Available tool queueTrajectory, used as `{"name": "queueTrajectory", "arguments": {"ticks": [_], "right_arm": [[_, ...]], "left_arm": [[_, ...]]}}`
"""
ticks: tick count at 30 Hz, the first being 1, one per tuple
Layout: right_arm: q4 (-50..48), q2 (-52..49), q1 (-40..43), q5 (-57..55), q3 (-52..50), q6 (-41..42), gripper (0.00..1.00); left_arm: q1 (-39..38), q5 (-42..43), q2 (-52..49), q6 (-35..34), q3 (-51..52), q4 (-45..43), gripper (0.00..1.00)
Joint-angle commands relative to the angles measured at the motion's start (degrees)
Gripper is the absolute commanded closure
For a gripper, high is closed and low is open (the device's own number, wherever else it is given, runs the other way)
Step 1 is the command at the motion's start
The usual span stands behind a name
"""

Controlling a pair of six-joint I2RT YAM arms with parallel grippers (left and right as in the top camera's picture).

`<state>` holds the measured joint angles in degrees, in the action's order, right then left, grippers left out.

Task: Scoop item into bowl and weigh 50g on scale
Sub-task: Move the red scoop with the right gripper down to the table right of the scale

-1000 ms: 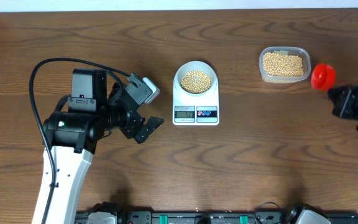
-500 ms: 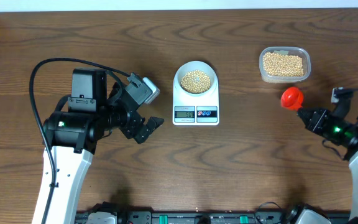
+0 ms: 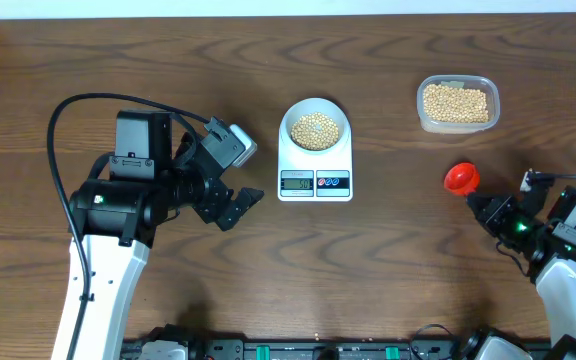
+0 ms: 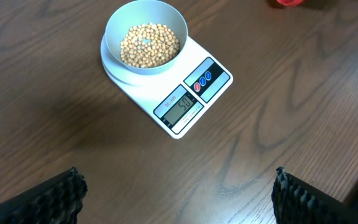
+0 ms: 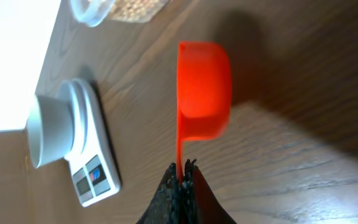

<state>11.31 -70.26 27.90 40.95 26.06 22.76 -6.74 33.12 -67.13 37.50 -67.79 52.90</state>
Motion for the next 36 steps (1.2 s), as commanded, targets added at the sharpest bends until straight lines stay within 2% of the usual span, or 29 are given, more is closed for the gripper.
{"name": "queueTrajectory", "arguments": {"ticks": [1, 8, 16, 19, 21, 23, 24, 25, 28, 36], "right_arm": [[-1.3, 0.2, -0.2, -4.6, -1.9, 3.7, 0.98], [-4.2, 0.1, -0.2, -6.3, -4.1, 6.2, 0.93], [-4.4, 0.1, -0.2, -7.0, -5.6, 8.9, 0.73], [-4.5, 0.1, -0.2, -9.3, -5.6, 8.9, 0.62], [-4.7, 0.1, -0.2, -11.2, -5.6, 8.8, 0.51], [-5.9, 0.1, -0.2, -11.9, -5.6, 6.2, 0.36], [-6.5, 0.1, -0.2, -11.9, -5.6, 4.2, 0.11], [-6.9, 0.2, -0.2, -11.9, -5.5, 2.6, 0.01], [-7.3, 0.2, -0.2, -12.2, -5.4, 0.3, 0.01], [-7.3, 0.3, -0.2, -17.1, -5.1, 0.3, 0.01]], "left_arm": [[0.3, 0.9, -0.1, -0.2, -1.7, 0.2, 0.02], [0.3, 0.9, -0.1, -0.2, -1.7, 0.2, 0.02], [0.3, 0.9, -0.1, -0.2, -1.7, 0.2, 0.02], [0.3, 0.9, -0.1, -0.2, -1.7, 0.2, 0.02], [0.3, 0.9, -0.1, -0.2, -1.7, 0.2, 0.02], [0.3, 0.9, -0.1, -0.2, -1.7, 0.2, 0.02], [0.3, 0.9, -0.1, -0.3, -1.7, 0.2, 0.02], [0.3, 0.9, -0.1, -0.3, -1.7, 0.2, 0.02], [0.3, 0.9, -0.1, -0.2, -1.7, 0.2, 0.02], [0.3, 0.9, -0.1, -0.2, -1.7, 0.2, 0.02]]}}
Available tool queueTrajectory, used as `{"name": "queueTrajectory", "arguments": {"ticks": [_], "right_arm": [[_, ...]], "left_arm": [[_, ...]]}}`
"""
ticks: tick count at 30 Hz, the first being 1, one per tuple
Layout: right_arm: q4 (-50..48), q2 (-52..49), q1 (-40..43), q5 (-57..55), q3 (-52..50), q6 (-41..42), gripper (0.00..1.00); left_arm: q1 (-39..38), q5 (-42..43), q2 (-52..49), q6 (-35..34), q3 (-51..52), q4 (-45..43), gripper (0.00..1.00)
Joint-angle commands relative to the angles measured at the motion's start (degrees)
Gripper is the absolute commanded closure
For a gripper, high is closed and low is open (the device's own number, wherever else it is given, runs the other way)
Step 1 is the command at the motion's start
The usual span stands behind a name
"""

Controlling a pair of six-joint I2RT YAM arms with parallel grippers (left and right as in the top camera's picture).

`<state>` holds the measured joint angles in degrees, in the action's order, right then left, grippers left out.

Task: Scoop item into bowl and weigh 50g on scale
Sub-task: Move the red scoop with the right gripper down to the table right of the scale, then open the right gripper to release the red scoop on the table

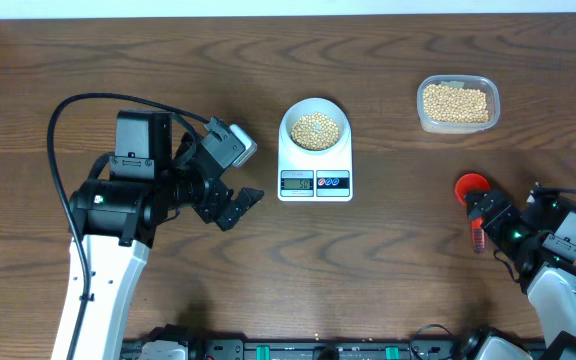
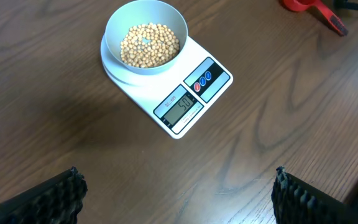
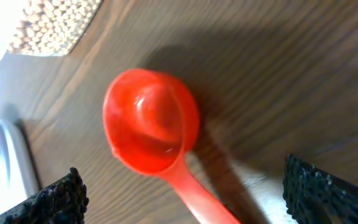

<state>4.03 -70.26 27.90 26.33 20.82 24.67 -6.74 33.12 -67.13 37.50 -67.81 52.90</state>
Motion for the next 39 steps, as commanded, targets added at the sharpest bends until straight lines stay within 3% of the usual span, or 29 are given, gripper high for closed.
{"name": "queueTrajectory", "arguments": {"ticks": [1, 23, 39], "right_arm": [[0.0, 0.3, -0.2, -2.4, 0.2, -1.6, 0.01], [1.1, 8.3, -0.2, -0.5, 5.3, -1.6, 0.01], [-4.9, 22.2, -0.2, 1.7, 6.5, -0.4, 0.01]], "left_arm": [[0.3, 0.9, -0.1, -0.3, -1.7, 0.2, 0.02], [0.3, 0.9, -0.1, -0.2, -1.7, 0.2, 0.02], [0.3, 0.9, -0.1, -0.2, -1.7, 0.2, 0.02]]}}
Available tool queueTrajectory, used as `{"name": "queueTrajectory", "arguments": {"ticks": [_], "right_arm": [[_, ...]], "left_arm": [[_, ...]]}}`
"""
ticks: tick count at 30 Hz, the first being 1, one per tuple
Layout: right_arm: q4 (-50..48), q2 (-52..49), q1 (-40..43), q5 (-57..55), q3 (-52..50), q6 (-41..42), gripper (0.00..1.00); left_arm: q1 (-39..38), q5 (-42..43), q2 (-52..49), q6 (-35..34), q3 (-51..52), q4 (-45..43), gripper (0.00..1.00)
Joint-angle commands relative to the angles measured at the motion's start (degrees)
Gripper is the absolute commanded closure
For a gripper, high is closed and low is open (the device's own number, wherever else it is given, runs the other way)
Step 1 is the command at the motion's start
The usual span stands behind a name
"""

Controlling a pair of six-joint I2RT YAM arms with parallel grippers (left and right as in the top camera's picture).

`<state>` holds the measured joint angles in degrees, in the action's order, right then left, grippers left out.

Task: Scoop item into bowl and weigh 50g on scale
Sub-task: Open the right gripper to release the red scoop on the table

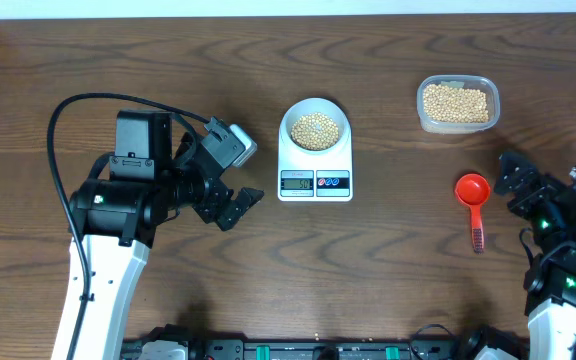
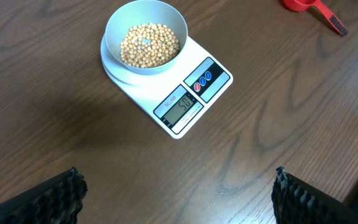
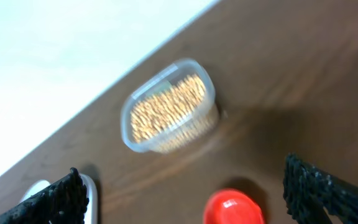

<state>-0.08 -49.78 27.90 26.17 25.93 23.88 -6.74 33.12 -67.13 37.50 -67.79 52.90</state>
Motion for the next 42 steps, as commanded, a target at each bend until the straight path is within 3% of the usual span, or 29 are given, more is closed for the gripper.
{"name": "queueTrajectory", "arguments": {"ticks": [1, 12, 18, 42], "right_arm": [[-1.3, 2.1, -0.2, 2.8, 1.4, 0.3, 0.01], [-2.8, 2.5, -0.2, 5.6, 1.4, 1.3, 0.01], [-2.7, 2.5, -0.2, 5.5, 1.4, 12.4, 0.01], [-0.3, -2.3, -3.1, 0.3, 1.4, 11.6, 0.01]], "left_arm": [[0.3, 0.9, -0.1, -0.2, -1.7, 0.2, 0.02], [0.3, 0.9, -0.1, -0.2, -1.7, 0.2, 0.02], [0.3, 0.9, -0.1, -0.2, -1.7, 0.2, 0.02], [0.3, 0.9, -0.1, -0.2, -1.7, 0.2, 0.02]]}}
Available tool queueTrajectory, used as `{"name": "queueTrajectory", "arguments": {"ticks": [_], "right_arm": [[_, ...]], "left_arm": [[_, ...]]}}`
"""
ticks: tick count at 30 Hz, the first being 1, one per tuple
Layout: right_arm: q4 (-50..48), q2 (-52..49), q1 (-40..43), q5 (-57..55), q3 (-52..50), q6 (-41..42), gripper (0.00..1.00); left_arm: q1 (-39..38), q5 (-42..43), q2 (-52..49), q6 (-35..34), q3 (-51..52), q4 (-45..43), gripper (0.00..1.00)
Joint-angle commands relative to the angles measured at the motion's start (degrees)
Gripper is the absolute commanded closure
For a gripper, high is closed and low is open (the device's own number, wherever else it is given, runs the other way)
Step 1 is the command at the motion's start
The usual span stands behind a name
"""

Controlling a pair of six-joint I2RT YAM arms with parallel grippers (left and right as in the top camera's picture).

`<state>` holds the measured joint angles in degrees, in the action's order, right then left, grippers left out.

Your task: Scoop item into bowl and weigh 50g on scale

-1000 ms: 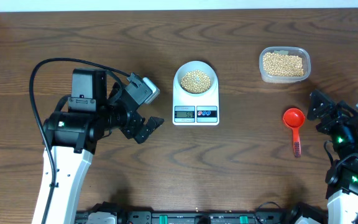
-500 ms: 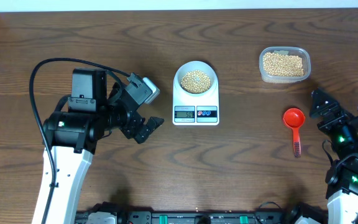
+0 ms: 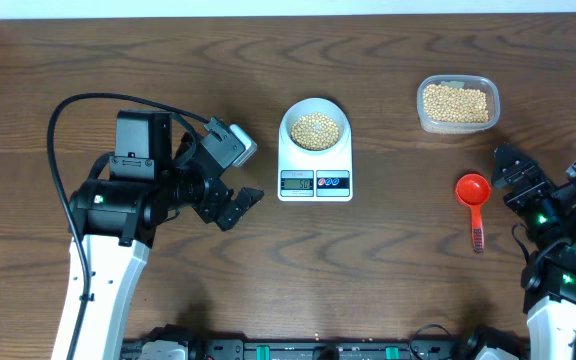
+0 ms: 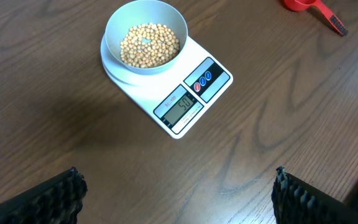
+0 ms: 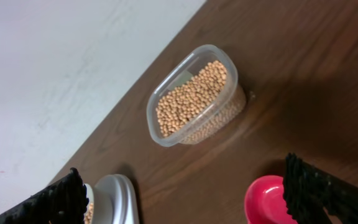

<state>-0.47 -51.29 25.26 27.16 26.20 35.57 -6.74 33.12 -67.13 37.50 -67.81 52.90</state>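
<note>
A white bowl of beans sits on the white scale, whose display reads about 50. The red scoop lies empty on the table, right of the scale, bowl end toward the bean tub. My right gripper hovers open just right of the scoop, holding nothing; the scoop's bowl shows between its fingers. My left gripper stands open left of the scale, empty, looking at the bowl.
The clear plastic tub of beans stands at the back right near the table's far edge. The left arm's black cable loops over the left side of the table.
My right gripper has tilted slightly, so its view now takes in the tub more sharply with the scoop's bowl at the lower edge. The scoop, scale and left arm have not moved.
My right gripper was shut on the red scoop's handle, holding it right of the scale. Then it stood open over the scoop lying on the table. After that it had drawn back to the right, where it stays, open and empty. The scale kept reading about 50.
</note>
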Motion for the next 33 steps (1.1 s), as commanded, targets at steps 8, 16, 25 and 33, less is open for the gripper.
{"name": "queueTrajectory", "arguments": {"ticks": [8, 16, 25, 33], "right_arm": [[0.0, -2.9, -1.2, -0.5, 1.1, -1.9, 0.01], [0.0, -2.9, -7.0, -2.2, 1.1, -9.1, 0.01], [-2.0, 1.0, -11.2, -2.2, 1.1, -16.4, 0.01], [1.7, 10.9, -19.4, -10.9, 1.0, -20.4, 0.01]], "left_arm": [[0.3, 0.9, -0.1, -0.2, -1.7, 0.2, 0.02], [0.3, 0.9, -0.1, -0.2, -1.7, 0.2, 0.02], [0.3, 0.9, -0.1, -0.2, -1.7, 0.2, 0.02], [0.3, 0.9, -0.1, -0.2, -1.7, 0.2, 0.02]]}}
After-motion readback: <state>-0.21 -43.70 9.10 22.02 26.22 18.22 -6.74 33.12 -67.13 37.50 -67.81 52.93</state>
